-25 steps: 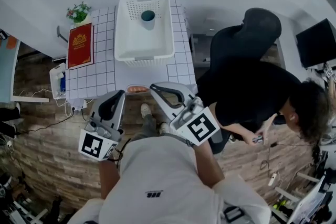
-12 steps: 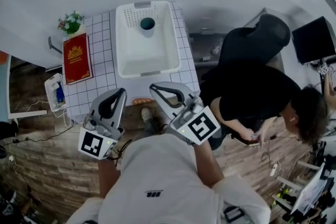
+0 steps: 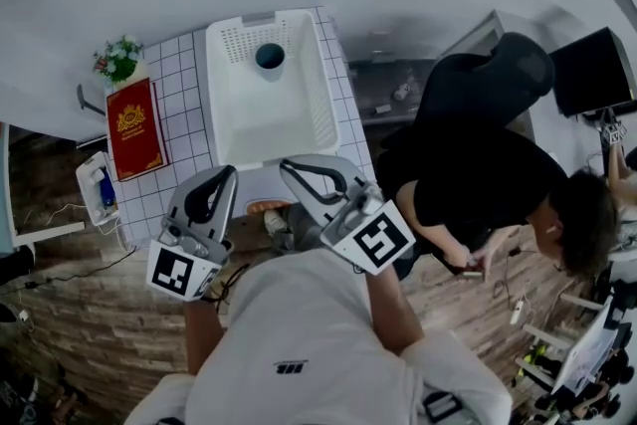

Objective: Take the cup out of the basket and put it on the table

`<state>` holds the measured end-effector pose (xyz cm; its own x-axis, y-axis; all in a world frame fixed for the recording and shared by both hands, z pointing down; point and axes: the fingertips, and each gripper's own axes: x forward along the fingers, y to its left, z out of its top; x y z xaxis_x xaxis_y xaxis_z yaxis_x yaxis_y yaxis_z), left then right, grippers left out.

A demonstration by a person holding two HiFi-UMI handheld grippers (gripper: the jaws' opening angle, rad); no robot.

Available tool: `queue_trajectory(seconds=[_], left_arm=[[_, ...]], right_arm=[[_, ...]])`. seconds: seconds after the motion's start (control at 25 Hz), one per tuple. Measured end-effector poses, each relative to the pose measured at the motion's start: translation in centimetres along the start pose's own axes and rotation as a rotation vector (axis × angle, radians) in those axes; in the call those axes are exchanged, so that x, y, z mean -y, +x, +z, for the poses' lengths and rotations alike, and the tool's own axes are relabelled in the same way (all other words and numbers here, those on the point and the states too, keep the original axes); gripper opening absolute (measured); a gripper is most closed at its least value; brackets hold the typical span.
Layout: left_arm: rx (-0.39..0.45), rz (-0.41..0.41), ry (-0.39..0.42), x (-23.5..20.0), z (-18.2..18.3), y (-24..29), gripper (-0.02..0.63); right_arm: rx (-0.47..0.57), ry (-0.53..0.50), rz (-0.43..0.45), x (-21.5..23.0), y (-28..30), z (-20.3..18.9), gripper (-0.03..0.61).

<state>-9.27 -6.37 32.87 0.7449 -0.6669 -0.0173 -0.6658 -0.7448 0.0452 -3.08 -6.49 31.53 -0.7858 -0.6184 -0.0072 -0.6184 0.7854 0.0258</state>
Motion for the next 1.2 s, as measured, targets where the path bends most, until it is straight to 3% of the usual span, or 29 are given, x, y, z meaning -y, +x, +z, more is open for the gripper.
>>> queue_trajectory(seconds=[0.44, 0.68, 1.2], left_arm=[[-0.011, 0.030, 0.001, -4.6, -0.5, 5.2, 0.011], [-0.016, 0.044, -0.009, -6.4, -0.4, 7.4, 0.011], [-0.061, 0.102, -0.038, -9.2, -2.0, 11.2, 0.010]], right_arm=[[0.001, 0.015, 0.043, 5.8, 4.2, -0.8, 0.012], [-0.262, -0.113, 0.074, 9.3, 5.8, -4.9, 0.012], [-0.397, -0.174, 0.140, 15.5, 10.5, -8.2, 0.014]])
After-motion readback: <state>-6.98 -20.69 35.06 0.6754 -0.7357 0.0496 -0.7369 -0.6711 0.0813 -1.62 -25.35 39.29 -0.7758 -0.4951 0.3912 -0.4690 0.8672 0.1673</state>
